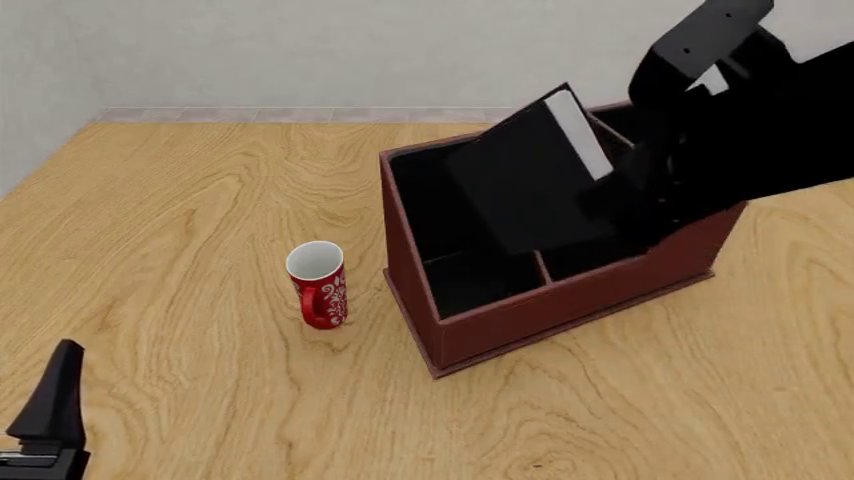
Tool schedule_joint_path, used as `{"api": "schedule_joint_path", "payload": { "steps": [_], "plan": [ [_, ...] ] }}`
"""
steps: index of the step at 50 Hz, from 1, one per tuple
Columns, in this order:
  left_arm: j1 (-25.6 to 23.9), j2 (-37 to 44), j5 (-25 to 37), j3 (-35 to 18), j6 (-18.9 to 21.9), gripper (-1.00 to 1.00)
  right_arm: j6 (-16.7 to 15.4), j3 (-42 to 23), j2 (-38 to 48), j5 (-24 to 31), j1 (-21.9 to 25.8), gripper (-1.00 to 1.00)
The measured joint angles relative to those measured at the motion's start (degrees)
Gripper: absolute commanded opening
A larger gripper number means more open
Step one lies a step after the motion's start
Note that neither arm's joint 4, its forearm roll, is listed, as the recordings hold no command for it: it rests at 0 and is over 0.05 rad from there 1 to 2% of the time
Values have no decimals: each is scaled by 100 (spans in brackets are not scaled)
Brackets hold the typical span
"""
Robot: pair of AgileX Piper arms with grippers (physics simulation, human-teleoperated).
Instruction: Pick up the book and place it in the left compartment of the caddy.
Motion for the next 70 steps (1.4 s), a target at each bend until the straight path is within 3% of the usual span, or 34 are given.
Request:
{"api": "schedule_joint_path", "payload": {
  "steps": [32, 70],
  "plan": [
    [74, 0, -120, 157, -1, 100, 378, -356, 795, 0, -140, -100],
    [219, 0, -127, 185, -10, 100, 387, -725, 1535, 0, -365, -100]
  ]
}}
